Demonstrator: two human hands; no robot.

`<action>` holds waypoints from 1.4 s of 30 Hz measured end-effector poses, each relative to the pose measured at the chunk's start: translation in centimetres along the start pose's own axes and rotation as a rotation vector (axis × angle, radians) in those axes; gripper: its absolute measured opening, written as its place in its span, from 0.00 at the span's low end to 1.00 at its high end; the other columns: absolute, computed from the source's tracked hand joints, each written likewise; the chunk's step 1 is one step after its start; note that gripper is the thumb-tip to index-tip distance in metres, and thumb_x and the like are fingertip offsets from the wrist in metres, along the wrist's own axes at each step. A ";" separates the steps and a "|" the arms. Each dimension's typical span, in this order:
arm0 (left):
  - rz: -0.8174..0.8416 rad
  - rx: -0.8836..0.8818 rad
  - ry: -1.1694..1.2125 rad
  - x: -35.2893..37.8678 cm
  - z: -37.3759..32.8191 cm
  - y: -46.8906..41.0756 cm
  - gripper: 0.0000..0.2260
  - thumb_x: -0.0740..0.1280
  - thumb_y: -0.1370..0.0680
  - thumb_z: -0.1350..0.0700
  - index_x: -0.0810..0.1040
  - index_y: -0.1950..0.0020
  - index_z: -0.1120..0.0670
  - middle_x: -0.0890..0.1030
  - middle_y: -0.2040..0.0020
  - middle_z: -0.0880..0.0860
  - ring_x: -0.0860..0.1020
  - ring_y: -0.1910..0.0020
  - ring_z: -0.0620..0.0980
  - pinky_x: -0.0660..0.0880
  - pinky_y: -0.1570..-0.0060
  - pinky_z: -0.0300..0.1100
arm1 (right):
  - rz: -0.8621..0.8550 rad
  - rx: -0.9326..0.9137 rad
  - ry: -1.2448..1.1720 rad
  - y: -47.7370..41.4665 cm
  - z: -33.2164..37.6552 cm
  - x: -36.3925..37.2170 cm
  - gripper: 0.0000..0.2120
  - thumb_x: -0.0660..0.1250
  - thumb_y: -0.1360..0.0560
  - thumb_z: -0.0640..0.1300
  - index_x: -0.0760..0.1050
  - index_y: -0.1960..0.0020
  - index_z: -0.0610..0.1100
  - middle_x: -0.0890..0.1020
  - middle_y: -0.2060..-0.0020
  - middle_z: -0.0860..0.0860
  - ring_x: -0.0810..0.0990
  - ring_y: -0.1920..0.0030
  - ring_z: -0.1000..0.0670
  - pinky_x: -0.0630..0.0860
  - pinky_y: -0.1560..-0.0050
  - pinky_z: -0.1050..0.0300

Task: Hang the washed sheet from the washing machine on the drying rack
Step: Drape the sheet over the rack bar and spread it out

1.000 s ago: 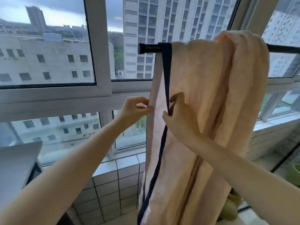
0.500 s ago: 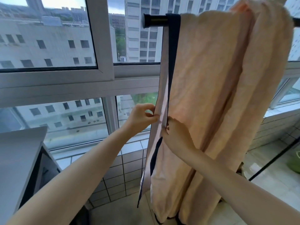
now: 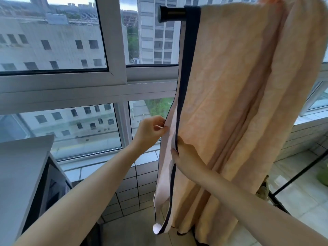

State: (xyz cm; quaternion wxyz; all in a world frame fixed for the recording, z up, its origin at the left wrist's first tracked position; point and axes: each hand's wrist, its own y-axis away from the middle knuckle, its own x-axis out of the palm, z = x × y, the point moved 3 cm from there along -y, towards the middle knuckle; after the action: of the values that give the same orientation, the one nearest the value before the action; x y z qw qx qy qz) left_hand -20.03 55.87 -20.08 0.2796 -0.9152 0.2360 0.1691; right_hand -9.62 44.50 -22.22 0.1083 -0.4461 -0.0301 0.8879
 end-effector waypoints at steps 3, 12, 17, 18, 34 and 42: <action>-0.017 0.022 0.009 -0.2 0.0 0.3 0.07 0.71 0.26 0.63 0.82 0.49 0.61 0.84 0.54 0.54 0.83 0.55 0.47 0.80 0.50 0.39 | 0.042 0.051 0.172 0.0 -1.4 1.0 0.13 0.54 0.17 0.46 0.68 0.36 0.43 0.77 0.61 0.51 0.71 0.67 0.56 0.64 0.68 0.67; -0.147 0.073 -0.006 -1.2 -0.5 0.0 0.04 0.71 0.25 0.61 0.82 0.51 0.59 0.84 0.57 0.53 0.83 0.57 0.47 0.81 0.52 0.43 | 0.096 0.090 0.388 -0.2 -2.4 3.1 0.11 0.51 0.16 0.40 0.72 0.47 0.41 0.79 0.50 0.45 0.77 0.57 0.52 0.61 0.62 0.66; -0.156 0.110 0.011 -1.3 -1.6 -0.7 0.03 0.71 0.25 0.61 0.82 0.53 0.59 0.84 0.58 0.52 0.83 0.58 0.47 0.81 0.52 0.41 | 0.095 0.149 0.375 0.0 -3.0 5.1 0.11 0.55 0.17 0.40 0.72 0.54 0.42 0.73 0.65 0.52 0.70 0.67 0.56 0.66 0.65 0.67; -0.142 0.109 -0.003 -1.1 -1.5 -0.6 0.02 0.71 0.25 0.61 0.82 0.55 0.59 0.83 0.59 0.52 0.83 0.60 0.47 0.81 0.53 0.42 | 0.107 0.170 0.329 0.0 -3.0 5.5 0.10 0.55 0.17 0.38 0.74 0.53 0.40 0.75 0.63 0.48 0.73 0.65 0.53 0.69 0.62 0.64; -0.044 -0.043 0.440 -1.4 -6.4 -1.3 0.14 0.59 0.20 0.52 0.79 0.42 0.59 0.85 0.53 0.54 0.83 0.54 0.52 0.79 0.52 0.41 | 0.042 0.013 0.216 1.5 1.0 0.4 0.18 0.57 0.21 0.59 0.74 0.51 0.44 0.79 0.63 0.54 0.78 0.63 0.55 0.72 0.59 0.68; -0.300 0.116 0.368 -2.9 -13.5 -3.5 0.10 0.65 0.24 0.50 0.80 0.47 0.53 0.84 0.55 0.48 0.82 0.54 0.45 0.79 0.52 0.37 | -0.217 -0.128 0.206 1.3 3.4 -10.1 0.15 0.56 0.19 0.52 0.73 0.35 0.51 0.81 0.44 0.58 0.81 0.52 0.57 0.67 0.56 0.78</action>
State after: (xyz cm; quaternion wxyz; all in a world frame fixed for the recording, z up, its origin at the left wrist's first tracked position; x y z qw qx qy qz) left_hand -18.19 51.45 -6.69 0.3057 -0.9378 0.1539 -0.0578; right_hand -6.70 41.14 -12.42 0.1774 -0.5347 -0.1235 0.8169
